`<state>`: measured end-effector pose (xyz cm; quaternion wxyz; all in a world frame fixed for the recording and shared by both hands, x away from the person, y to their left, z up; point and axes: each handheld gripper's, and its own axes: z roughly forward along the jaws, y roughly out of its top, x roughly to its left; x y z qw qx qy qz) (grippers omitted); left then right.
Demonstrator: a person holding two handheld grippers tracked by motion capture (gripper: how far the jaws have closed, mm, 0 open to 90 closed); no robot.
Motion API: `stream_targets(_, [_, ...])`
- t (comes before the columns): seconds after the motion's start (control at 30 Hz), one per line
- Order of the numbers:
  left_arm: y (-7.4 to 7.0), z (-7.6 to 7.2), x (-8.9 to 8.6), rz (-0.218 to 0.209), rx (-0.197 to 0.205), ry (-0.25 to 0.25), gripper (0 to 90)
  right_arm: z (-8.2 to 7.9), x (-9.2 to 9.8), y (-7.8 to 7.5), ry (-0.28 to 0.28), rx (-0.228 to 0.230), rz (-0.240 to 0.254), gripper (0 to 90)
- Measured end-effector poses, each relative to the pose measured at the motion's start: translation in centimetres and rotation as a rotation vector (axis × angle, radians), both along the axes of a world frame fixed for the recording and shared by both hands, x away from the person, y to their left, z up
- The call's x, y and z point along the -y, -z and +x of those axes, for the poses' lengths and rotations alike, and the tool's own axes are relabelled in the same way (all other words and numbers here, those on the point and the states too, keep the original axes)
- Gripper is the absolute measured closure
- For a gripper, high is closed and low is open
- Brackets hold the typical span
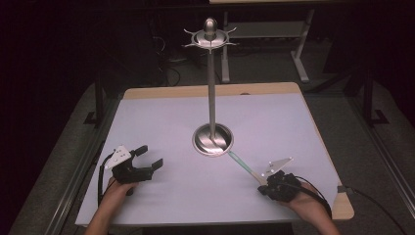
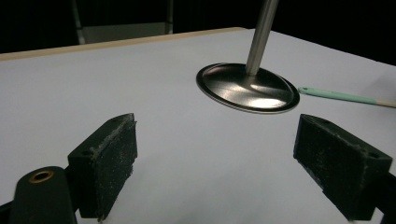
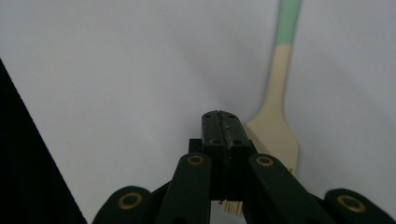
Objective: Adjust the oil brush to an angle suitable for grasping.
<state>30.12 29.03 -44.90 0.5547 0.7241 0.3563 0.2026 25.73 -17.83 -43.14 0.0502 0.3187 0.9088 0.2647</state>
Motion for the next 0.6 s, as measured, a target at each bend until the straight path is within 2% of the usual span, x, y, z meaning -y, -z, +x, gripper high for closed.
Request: stream_targets(0.6, [0.0, -0.1, 0.2, 0.011, 0.01, 0.005, 13.0, 1.7, 2.9, 0.3, 0.061, 0.046, 0.012, 89.7])
